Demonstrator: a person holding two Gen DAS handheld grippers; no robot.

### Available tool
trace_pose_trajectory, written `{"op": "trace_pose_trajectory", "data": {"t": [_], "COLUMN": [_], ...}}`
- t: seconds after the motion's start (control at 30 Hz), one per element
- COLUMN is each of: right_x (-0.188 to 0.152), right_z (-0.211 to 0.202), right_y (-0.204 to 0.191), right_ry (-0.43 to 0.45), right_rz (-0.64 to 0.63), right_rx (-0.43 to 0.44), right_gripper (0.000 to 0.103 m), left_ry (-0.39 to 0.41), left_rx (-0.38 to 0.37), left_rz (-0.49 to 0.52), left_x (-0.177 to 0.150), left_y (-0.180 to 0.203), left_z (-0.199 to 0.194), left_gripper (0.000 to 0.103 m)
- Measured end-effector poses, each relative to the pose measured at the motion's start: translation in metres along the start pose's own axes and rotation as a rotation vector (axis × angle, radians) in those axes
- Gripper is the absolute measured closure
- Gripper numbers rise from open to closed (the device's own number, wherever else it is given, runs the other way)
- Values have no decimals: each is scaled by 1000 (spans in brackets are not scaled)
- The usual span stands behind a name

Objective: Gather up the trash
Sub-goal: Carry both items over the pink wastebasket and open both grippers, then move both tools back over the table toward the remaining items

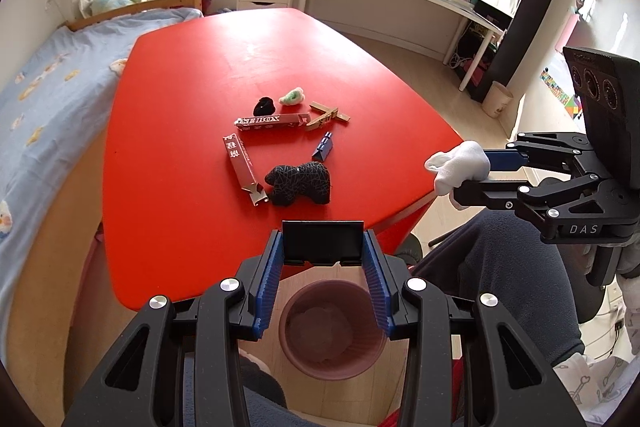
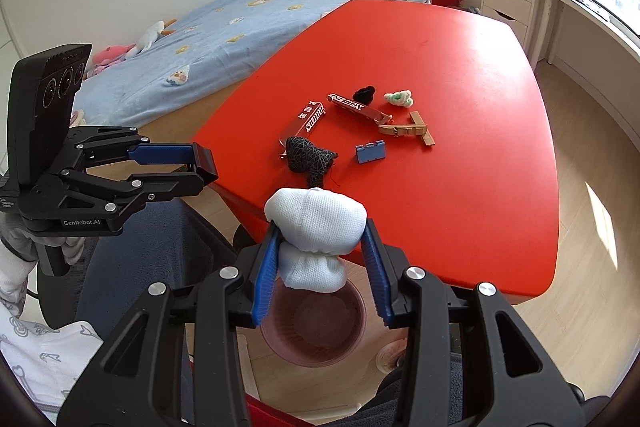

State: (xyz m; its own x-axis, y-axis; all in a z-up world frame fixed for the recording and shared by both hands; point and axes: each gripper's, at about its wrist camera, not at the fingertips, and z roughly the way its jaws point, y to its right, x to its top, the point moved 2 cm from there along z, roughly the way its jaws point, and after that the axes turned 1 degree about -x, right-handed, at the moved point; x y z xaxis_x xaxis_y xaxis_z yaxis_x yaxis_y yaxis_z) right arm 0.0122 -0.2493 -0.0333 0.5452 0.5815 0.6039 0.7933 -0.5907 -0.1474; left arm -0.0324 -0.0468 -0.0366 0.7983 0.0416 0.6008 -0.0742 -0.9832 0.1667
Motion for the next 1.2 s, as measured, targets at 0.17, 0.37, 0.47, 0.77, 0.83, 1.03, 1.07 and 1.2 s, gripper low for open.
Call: {"op": "trace_pose_trajectory", "data": {"t": [0.17, 0.37, 0.47, 0.77, 0.83, 1.03, 1.07, 1.2], "right_x": [-16, -30, -34, -36, -36, -35, -35, -34], "right_z": [-4, 0, 2, 2, 2, 0, 0, 1], "right_y": [-7, -13, -15, -15, -15, -12, -11, -5], "right_ry": [-19, -56, -63, -65, -64, -49, -47, -49], "right_rz": [-1, 1, 7, 7, 14, 27, 29, 47], "right_rx": [7, 30, 40, 55, 65, 60, 47, 20], "right_gripper": [62, 62, 62, 62, 61, 19, 13, 5], "left_ry": [-17, -33, -36, -36, -37, -18, -4, -6], "left_rx": [-12, -29, -34, -45, -48, -30, -25, 5], "left_rz": [-17, -28, -26, -18, -16, -26, -36, -59], "left_x": [-13, -24, -26, -28, -28, -28, -27, -27], "left_y": [7, 12, 14, 17, 18, 16, 15, 6], "left_z": [-1, 0, -1, -1, -1, -6, -8, -7], "left_gripper": [64, 64, 64, 64, 64, 21, 14, 9]}}
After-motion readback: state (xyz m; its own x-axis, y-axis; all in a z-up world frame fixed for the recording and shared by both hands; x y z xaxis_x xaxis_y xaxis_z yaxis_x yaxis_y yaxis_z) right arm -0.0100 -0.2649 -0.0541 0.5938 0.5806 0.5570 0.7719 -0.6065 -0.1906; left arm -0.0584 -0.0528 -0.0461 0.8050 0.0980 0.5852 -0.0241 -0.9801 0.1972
